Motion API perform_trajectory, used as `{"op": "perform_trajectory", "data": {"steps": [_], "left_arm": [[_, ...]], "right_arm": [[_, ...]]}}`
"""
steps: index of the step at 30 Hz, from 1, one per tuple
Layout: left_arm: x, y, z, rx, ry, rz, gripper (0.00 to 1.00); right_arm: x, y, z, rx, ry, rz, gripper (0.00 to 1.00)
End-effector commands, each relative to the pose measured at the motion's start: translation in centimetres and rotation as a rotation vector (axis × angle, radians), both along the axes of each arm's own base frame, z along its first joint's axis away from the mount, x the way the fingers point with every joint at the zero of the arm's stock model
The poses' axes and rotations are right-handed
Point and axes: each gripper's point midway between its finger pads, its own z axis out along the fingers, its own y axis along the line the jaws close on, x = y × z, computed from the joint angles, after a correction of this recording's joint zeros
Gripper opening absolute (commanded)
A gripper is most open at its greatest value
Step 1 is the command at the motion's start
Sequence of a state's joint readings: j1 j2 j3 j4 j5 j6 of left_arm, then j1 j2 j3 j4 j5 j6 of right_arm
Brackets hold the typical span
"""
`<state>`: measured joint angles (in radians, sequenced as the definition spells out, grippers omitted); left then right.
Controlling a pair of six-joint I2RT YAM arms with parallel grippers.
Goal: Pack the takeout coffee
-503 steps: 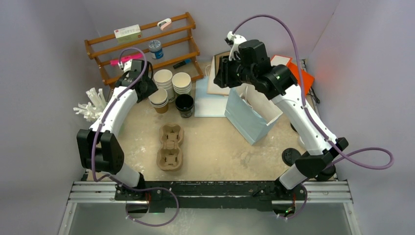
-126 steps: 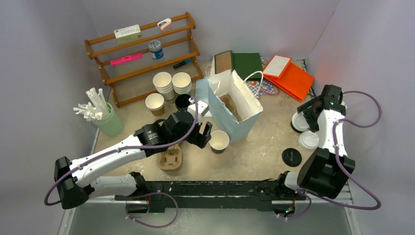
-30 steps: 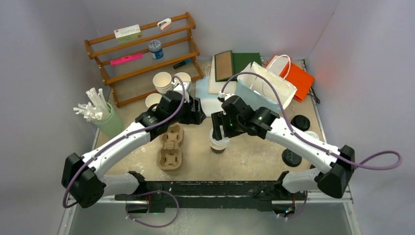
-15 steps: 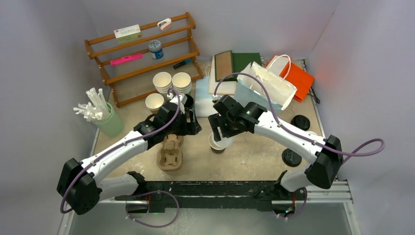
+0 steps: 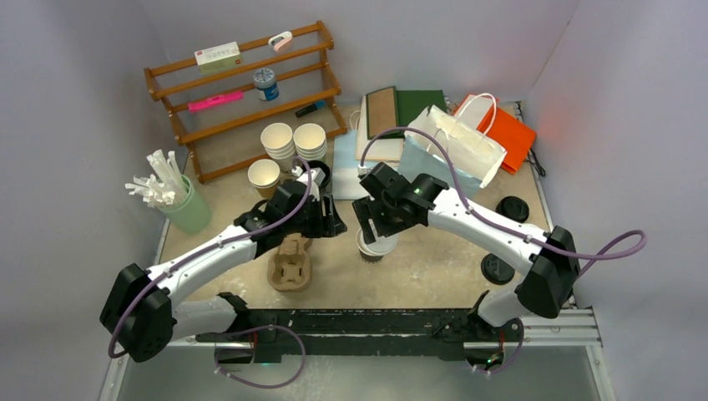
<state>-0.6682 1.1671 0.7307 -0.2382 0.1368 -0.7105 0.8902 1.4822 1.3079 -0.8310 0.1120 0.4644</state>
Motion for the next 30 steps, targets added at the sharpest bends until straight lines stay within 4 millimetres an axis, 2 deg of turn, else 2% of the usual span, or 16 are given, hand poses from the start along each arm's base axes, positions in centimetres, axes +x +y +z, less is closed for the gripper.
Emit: {"op": "perform_trajectory", "data": {"steps": [1,9,14,16,30], "left_arm": [[0.4,-1.4,0.4,-0.072,0.000,-0.021,0.54],[0.4,-2.6,-0.3,-0.125,0.026,-0.043,0.38],[-0.1,-3.4,-1.4,-0.140,0.062,-0.085,0.28],[-0.5,-3.5,-2.1,-0.136,0.089,-0.100,0.27],[-0.3,-4.9,-2.6,-0.181,0.065,-0.167,0.25]], "right_arm": [[0.3,1.1,0.4,0.017,-0.006,0.036,0.59],[0.5,1.5,0.3,0.021,-0.003,0.047,0.59],[0.6,1.9,0.2,0.028,0.000,0.049,0.60],[0.7,1.9,0.3,0.030,-0.002,0.050,0.60],[0.9,2.2,-0.3,0.010,0.007,0.064,0.60]]}}
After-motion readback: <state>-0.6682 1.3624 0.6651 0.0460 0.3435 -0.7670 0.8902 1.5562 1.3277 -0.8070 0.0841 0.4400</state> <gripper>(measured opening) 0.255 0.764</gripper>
